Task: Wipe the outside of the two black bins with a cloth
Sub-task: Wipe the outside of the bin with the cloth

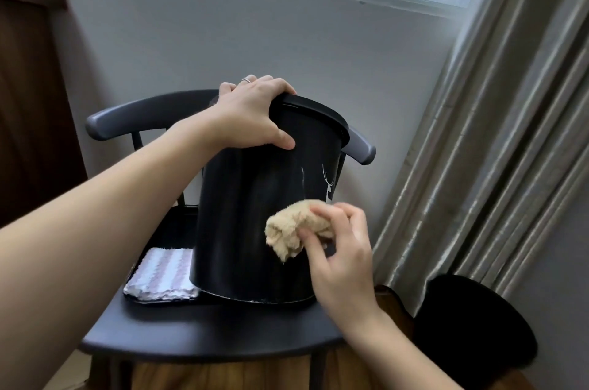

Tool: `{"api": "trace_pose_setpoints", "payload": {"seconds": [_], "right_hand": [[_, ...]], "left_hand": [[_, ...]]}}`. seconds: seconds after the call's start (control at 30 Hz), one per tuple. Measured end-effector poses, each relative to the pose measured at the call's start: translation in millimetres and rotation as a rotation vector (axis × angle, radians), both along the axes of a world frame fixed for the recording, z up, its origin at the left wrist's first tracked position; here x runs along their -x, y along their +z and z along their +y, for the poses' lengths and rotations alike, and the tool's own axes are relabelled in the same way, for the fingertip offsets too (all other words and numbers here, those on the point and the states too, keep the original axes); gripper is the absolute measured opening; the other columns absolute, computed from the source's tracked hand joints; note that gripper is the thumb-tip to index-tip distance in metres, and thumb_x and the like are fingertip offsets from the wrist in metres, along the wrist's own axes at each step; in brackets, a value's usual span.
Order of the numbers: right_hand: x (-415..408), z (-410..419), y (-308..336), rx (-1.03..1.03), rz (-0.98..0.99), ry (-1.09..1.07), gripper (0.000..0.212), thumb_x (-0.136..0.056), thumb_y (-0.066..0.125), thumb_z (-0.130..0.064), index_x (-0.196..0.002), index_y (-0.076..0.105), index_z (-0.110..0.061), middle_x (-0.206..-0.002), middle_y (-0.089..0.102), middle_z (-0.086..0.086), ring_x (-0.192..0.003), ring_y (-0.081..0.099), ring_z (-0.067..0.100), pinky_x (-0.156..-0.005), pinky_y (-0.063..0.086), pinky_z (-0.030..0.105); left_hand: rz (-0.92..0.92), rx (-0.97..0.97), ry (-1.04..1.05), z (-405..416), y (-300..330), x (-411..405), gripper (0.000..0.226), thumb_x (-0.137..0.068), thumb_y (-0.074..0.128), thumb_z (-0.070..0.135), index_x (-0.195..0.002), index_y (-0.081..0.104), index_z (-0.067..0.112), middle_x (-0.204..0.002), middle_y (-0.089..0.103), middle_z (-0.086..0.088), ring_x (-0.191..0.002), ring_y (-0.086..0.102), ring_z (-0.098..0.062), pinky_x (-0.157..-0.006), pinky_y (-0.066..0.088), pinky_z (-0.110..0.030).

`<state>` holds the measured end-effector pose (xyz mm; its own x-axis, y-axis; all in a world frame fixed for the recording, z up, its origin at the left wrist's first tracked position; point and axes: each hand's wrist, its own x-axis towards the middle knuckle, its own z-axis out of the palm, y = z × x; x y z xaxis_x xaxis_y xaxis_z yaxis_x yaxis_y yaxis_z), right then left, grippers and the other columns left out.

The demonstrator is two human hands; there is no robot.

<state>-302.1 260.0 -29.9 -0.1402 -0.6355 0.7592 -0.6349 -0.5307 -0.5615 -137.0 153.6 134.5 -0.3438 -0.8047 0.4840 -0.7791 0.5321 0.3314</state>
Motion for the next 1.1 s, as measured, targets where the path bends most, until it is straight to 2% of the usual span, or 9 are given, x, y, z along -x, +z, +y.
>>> {"api": "trace_pose_setpoints", "payload": {"seconds": [0.13,0.23,0.3,0.37,0.5,0.57,0.7,0.93,1.1], "right_hand": [[1,-19,29,0.010,-0.082,-0.046,0.028,-0.090,0.072,-0.017,-0.117,0.067,-0.020,-0.115,0.049,-0.001,-0.102,0.057,0.011,-0.088,0.052,0.024],[-5,-17,24,-0.018,-0.068,-0.052,0.036,-0.094,0.060,-0.038,-0.126,0.062,-0.022,-0.126,0.047,-0.001,-0.116,0.052,0.017,-0.096,0.050,0.031],[-12,-14,16,-0.035,-0.034,-0.080,0.057,-0.088,0.051,-0.060,-0.133,0.055,-0.026,-0.135,0.042,-0.004,-0.125,0.041,0.011,-0.099,0.037,0.016],[-19,-15,13,-0.046,-0.029,-0.123,0.067,-0.081,0.051,-0.071,-0.134,0.050,-0.029,-0.138,0.038,-0.007,-0.127,0.033,0.007,-0.094,0.028,0.006],[-25,-21,15,0.012,-0.032,-0.168,0.060,-0.081,0.059,-0.061,-0.128,0.053,-0.023,-0.136,0.039,-0.002,-0.122,0.038,0.013,-0.091,0.026,-0.002],[-22,-26,19,0.040,-0.031,-0.167,0.054,-0.084,0.059,-0.055,-0.127,0.057,-0.022,-0.136,0.039,0.001,-0.120,0.043,0.018,-0.094,0.030,0.002],[-17,-39,42,0.101,-0.029,-0.175,0.041,-0.087,0.061,-0.046,-0.123,0.060,-0.026,-0.129,0.043,0.000,-0.114,0.048,0.021,-0.093,0.038,0.025],[-16,-44,46,0.152,-0.029,-0.142,0.037,-0.084,0.064,-0.046,-0.112,0.065,-0.021,-0.129,0.047,0.007,-0.113,0.052,0.029,-0.091,0.051,0.040],[-8,-45,47,0.156,-0.002,-0.092,0.037,-0.081,0.074,-0.035,-0.111,0.066,-0.016,-0.127,0.046,0.008,-0.113,0.053,0.031,-0.090,0.052,0.047]], "left_hand": [[-0.045,0.021,0.006,2,0,4,0.076,-0.074,0.085,0.043,-0.140,0.049,0.030,-0.123,0.049,0.013,-0.136,0.033,-0.018,-0.116,0.019,-0.038],[-0.050,0.026,0.012,1,0,3,0.075,-0.074,0.085,0.043,-0.139,0.049,0.030,-0.125,0.050,0.012,-0.136,0.034,-0.019,-0.115,0.019,-0.039],[-0.050,0.031,0.009,0,0,3,0.075,-0.074,0.085,0.043,-0.139,0.050,0.030,-0.122,0.048,0.014,-0.136,0.034,-0.019,-0.114,0.018,-0.038],[-0.062,0.042,0.007,0,0,6,0.075,-0.073,0.085,0.044,-0.138,0.050,0.030,-0.120,0.047,0.015,-0.136,0.035,-0.019,-0.113,0.018,-0.038],[-0.066,0.048,0.002,2,-1,7,0.075,-0.073,0.085,0.044,-0.138,0.050,0.029,-0.119,0.047,0.015,-0.134,0.036,-0.018,-0.113,0.018,-0.039],[-0.063,0.047,0.009,2,-1,3,0.074,-0.073,0.085,0.044,-0.137,0.050,0.029,-0.121,0.049,0.013,-0.134,0.036,-0.018,-0.115,0.020,-0.040],[-0.056,0.047,0.009,4,-2,1,0.073,-0.074,0.084,0.045,-0.137,0.050,0.028,-0.123,0.051,0.011,-0.131,0.036,-0.017,-0.115,0.020,-0.041],[-0.038,0.028,-0.012,3,-2,-1,0.064,-0.080,0.080,0.040,-0.136,0.050,0.030,-0.119,0.048,0.014,-0.139,0.032,-0.020,-0.119,0.016,-0.043],[-0.048,0.028,-0.024,4,-1,-1,0.063,-0.080,0.080,0.039,-0.135,0.050,0.031,-0.121,0.049,0.014,-0.139,0.032,-0.021,-0.119,0.016,-0.044]]}}
